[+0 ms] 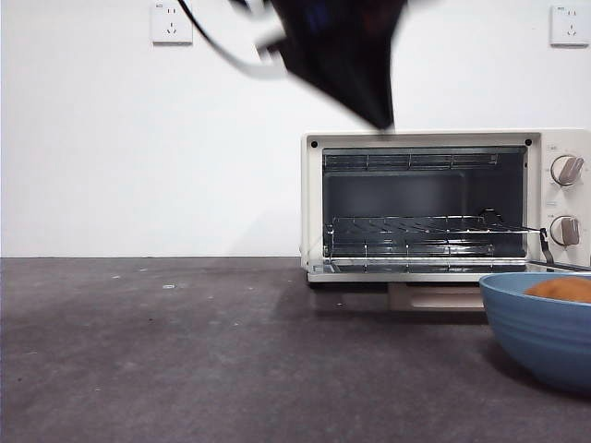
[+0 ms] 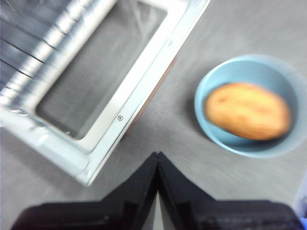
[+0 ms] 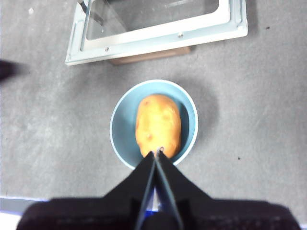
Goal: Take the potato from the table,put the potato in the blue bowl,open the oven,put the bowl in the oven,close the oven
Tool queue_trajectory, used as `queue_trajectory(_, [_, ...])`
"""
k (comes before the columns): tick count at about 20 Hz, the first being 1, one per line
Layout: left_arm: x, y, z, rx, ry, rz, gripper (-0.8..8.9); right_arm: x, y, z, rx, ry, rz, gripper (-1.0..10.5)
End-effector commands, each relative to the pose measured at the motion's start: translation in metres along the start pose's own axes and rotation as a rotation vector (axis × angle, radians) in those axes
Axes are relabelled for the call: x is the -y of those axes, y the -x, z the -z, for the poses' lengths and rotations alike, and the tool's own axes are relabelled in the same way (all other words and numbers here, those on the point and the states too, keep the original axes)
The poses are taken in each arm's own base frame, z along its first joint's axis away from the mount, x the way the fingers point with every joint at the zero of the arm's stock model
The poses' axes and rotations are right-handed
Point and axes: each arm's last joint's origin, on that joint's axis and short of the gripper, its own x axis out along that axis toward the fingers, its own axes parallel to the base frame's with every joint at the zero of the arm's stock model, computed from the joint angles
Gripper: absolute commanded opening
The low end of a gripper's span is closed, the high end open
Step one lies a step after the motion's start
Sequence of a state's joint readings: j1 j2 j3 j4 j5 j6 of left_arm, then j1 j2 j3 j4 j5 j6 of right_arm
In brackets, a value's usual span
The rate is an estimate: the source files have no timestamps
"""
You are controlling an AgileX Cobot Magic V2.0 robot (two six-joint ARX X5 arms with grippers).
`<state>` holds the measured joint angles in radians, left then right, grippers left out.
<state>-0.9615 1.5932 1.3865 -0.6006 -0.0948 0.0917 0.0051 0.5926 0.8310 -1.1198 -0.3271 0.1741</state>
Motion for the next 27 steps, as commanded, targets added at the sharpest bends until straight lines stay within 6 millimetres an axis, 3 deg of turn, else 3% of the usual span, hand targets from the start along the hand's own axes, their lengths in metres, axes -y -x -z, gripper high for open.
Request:
queue_trajectory(1, [0.002, 0.038, 0.004, -0.001, 0.029, 0.011, -0.06, 0.002, -0.004, 0.003, -0.041, -0.032, 0.009, 0.0])
queue_trajectory(6, [0.005, 0.124, 0.032, -0.041, 0.035, 0.04, -0.06, 0.004, -0.015, 0.0, -0.155, -0.129, 0.009, 0.1])
queue_trajectory(7, [0.006, 0.136, 0.037, -0.037, 0.035, 0.047, -0.06, 0.005, -0.018, -0.003, -0.169, -0.144, 0.007, 0.5])
queue_trajectory(10, [0.008, 0.17, 0.056, -0.049, 0.04, 0.068, -0.06, 0.009, -0.034, -0.012, -0.235, -0.168, 0.034, 3.3])
queue_trajectory(12, [0.009, 0.188, 0.069, -0.08, 0.061, 0.081, -0.06, 0.011, -0.045, -0.019, -0.262, -0.166, 0.043, 3.2])
queue_trajectory(19, [0.006, 0.235, 0.099, -0.007, 0.136, 0.118, -0.06, 0.024, -0.085, -0.035, -0.367, -0.195, 0.134, 3.2])
queue_trajectory(27, [0.002, 0.253, 0.111, 0.061, 0.158, 0.122, -0.06, 0.017, -0.131, -0.038, -0.489, -0.132, 0.218, 3.1])
